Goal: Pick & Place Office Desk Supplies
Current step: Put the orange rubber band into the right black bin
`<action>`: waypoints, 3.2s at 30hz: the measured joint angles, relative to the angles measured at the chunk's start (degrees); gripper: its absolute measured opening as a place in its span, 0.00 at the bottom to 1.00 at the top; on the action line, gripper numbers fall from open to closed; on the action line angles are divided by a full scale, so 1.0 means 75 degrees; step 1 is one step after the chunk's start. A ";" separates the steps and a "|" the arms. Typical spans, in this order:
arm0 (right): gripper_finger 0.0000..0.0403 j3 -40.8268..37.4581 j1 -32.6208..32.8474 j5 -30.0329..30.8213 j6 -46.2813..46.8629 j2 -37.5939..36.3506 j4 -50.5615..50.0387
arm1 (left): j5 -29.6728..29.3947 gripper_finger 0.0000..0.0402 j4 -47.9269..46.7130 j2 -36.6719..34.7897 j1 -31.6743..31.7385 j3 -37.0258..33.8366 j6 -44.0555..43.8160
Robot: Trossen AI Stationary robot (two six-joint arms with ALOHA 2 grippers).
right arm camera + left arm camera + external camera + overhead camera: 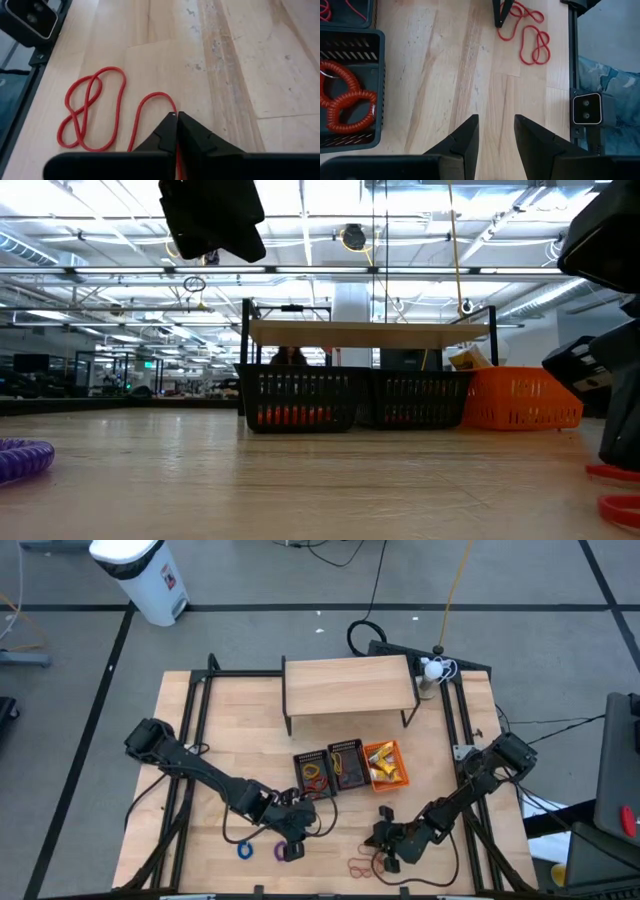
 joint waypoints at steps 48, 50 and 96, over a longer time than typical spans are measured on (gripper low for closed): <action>0.34 -0.0009 0.0066 -0.0556 -0.0555 -0.1577 0.0946 | -0.0132 0.31 0.0115 0.0000 0.0006 -0.0003 0.0021; 0.40 -0.0009 0.0073 -0.0411 -0.0543 -0.1475 0.0943 | -0.0131 0.31 0.0117 0.0000 0.0006 -0.0003 0.0020; 0.38 0.0014 -0.0014 0.0251 -0.1114 -0.0315 0.0383 | -0.0105 0.31 0.0111 0.0003 0.0003 -0.0003 -0.0015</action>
